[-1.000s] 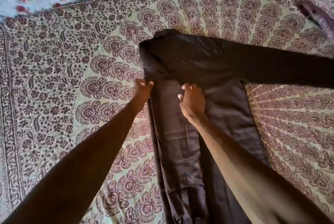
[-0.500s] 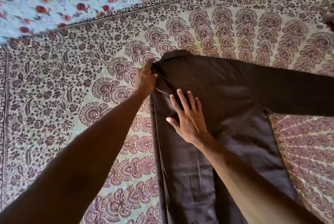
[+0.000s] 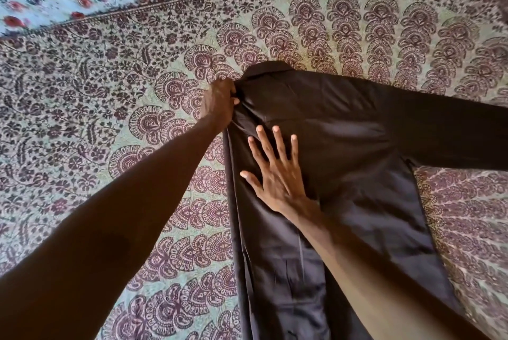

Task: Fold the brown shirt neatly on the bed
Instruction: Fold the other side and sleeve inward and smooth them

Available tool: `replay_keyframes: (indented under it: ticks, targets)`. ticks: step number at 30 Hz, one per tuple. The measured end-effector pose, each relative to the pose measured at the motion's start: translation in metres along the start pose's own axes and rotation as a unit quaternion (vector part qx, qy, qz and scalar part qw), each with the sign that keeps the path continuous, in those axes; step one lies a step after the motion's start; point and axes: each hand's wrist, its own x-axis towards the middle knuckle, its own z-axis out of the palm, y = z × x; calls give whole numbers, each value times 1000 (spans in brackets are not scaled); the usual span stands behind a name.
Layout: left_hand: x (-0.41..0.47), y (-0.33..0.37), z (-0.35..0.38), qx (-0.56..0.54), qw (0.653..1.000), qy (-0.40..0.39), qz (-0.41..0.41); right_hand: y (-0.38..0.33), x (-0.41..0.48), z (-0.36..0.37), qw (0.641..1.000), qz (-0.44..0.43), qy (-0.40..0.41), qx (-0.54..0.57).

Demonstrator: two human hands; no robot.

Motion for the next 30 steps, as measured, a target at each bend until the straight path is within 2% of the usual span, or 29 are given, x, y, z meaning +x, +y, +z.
replay_keyframes:
  ticks: [3, 6, 8, 18, 24, 30]
  targets:
    - [-12, 4, 0, -11, 999, 21, -39, -2, -3, -1, 1000, 7, -11, 0]
    - [-41, 14, -1, -133, 980, 52, -139, -1, -10, -4, 1000, 25, -17, 0]
    - [-68, 15, 2, -176, 965, 59, -184, 2, -19, -8, 999, 43, -18, 1]
    - [-203, 10, 7, -150, 980, 28, -130, -5, -107, -13, 995, 74, -60, -14]
    - [-232, 14, 10, -64, 992, 54, -93, -27, -141, 2, 993, 97, -65, 7]
    - [-255, 3, 9, -81, 975, -28, -205, -35, -144, -3, 992, 105, -67, 8]
